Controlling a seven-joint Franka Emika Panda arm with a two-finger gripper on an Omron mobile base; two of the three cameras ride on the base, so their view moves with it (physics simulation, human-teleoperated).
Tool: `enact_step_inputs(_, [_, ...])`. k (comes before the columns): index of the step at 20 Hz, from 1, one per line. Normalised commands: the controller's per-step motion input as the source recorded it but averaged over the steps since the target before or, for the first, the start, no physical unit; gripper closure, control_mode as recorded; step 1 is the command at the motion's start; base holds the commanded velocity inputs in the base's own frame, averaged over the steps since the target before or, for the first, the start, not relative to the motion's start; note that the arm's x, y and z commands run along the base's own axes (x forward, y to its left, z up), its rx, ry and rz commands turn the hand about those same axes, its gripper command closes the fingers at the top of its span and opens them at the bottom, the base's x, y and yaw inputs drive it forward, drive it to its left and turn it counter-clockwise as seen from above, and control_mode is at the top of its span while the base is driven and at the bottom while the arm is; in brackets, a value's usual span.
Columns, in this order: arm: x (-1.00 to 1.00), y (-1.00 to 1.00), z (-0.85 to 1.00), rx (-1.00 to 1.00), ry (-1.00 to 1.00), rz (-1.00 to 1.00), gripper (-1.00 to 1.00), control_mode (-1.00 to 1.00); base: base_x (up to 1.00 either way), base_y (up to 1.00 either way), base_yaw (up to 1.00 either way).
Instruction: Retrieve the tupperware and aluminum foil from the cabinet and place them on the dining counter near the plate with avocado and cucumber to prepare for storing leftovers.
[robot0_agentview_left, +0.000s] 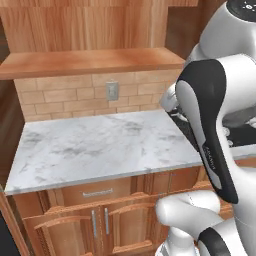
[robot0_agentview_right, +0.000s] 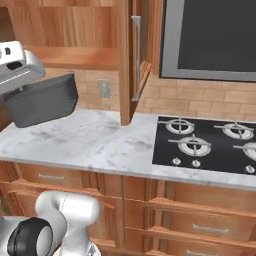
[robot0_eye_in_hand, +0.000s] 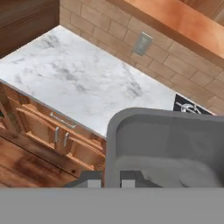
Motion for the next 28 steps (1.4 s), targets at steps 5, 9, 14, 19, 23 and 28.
enact_step_inputs(5, [0.0, 0.0, 0.0, 0.0, 0.0, 0.0, 1.0, 1.0, -1.0, -0.19, -0.11])
enact_step_inputs(9, [0.0, 0.0, 0.0, 0.0, 0.0, 0.0, 1.0, 1.0, -0.82, -0.74, -0.47])
enact_step_inputs(14, [0.0, 0.0, 0.0, 0.0, 0.0, 0.0, 1.0, 1.0, -0.06, -0.87, -0.66])
enact_step_inputs(19, [0.0, 0.0, 0.0, 0.0, 0.0, 0.0, 1.0, 1.0, 0.01, -0.87, -0.72])
enact_step_inputs(23, [0.0, 0.0, 0.0, 0.0, 0.0, 0.0, 1.0, 1.0, 0.05, -0.71, -0.76])
enact_step_inputs(28, [0.0, 0.0, 0.0, 0.0, 0.0, 0.0, 1.0, 1.0, 0.11, -0.62, -0.74])
